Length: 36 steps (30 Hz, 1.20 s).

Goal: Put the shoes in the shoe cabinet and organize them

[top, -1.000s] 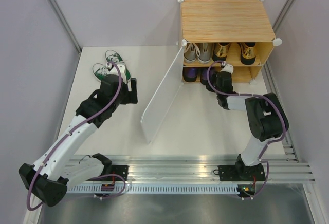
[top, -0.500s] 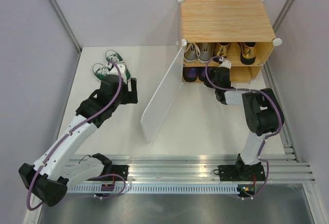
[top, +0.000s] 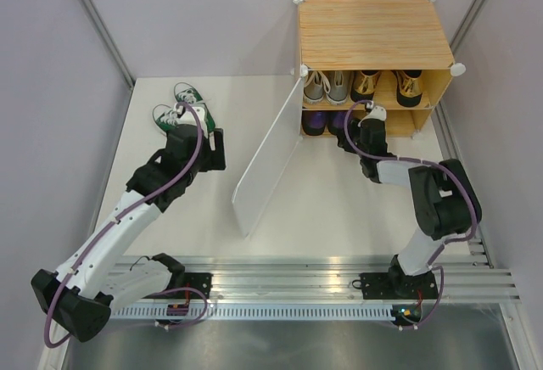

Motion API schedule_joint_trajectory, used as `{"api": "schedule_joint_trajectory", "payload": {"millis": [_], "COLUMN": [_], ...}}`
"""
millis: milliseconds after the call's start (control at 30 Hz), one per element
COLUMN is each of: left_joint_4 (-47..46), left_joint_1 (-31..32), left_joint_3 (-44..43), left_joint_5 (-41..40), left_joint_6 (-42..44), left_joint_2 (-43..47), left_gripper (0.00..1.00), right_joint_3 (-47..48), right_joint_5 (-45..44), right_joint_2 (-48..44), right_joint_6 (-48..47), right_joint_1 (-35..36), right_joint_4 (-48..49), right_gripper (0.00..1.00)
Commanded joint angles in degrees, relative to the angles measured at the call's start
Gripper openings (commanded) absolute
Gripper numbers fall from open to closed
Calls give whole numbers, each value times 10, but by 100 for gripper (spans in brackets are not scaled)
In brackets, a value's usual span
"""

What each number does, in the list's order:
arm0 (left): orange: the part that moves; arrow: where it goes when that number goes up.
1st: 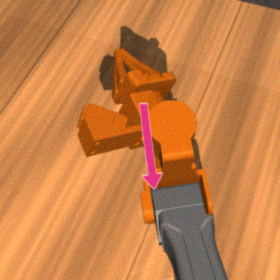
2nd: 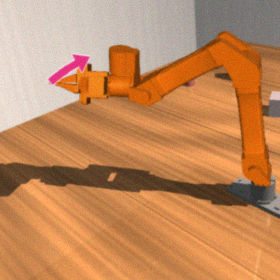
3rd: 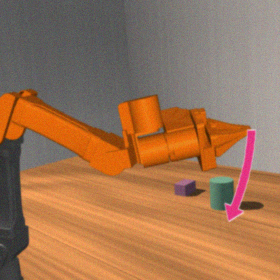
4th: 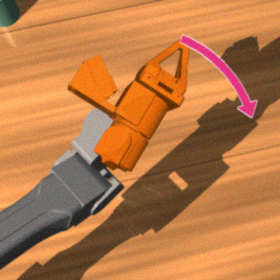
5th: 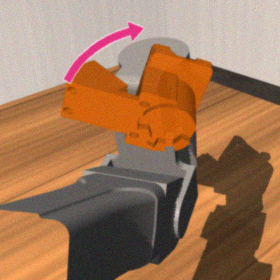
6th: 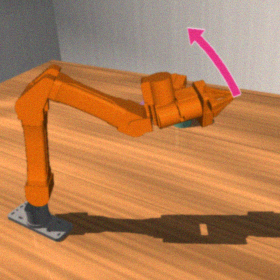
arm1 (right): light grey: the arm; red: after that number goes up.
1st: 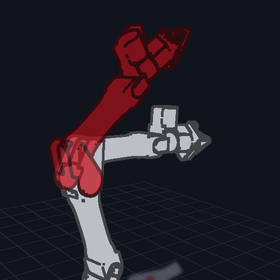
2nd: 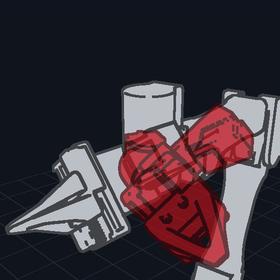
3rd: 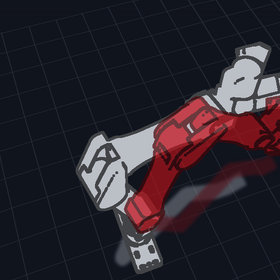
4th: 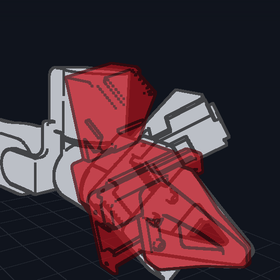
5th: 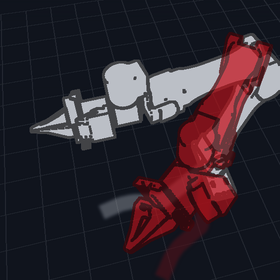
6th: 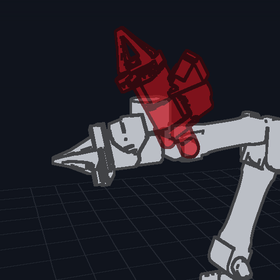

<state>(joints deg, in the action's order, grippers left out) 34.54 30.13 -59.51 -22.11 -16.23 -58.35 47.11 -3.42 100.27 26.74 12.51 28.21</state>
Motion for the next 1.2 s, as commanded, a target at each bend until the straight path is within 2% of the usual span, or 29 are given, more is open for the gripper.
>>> {"api": "schedule_joint_trajectory", "payload": {"millis": [0, 67, 233, 433, 533, 600, 700, 833, 867, 933, 1033, 1167], "left_joint_4": [-28, -29, -38, -42, -45, -35, -7, -7, -11, -21, -26, -25], "left_joint_1": [2, 2, 2, 0, -20, -57, -117, -207, -232, -245, -253, -265], "left_joint_3": [4, 6, 17, 21, 20, 8, -28, -61, -73, -90, -133, -187], "left_joint_5": [-32, -52, -82, -114, -96, -67, -25, 116, 130, 157, 158, 121], "left_joint_6": [20, 16, 18, 17, 5, -21, -54, -120, -129, -146, -157, -181], "left_joint_2": [9, 10, 17, 10, 3, -19, -62, -113, -131, -186, -271, -358], "left_gripper": [88, 88, 89, 91, 91, 91, 92, 92, 91, 91, 89, 89], "right_joint_3": [-48, -85, -155, -179, -193, -207, -215, -214, -214, -217, -226, -231], "right_joint_5": [18, 10, -15, -49, -50, -48, -48, -24, -18, -12, -1, 12], "right_joint_2": [-95, -132, -291, -492, -575, -619, -649, -661, -662, -665, -671, -680], "right_joint_6": [16, 22, 46, 47, 57, 60, 54, 44, 43, 45, 39, 31], "right_joint_1": [-3, -3, -2, -3, -2, -2, -2, -3, -3, -3, -3, -3], "right_joint_4": [21, 2, -84, -218, -255, -268, -281, -299, -301, -303, -301, -300], "right_gripper": [43, 46, 50, 55, 56, 56, 57, 59, 60, 61, 62, 64]}}
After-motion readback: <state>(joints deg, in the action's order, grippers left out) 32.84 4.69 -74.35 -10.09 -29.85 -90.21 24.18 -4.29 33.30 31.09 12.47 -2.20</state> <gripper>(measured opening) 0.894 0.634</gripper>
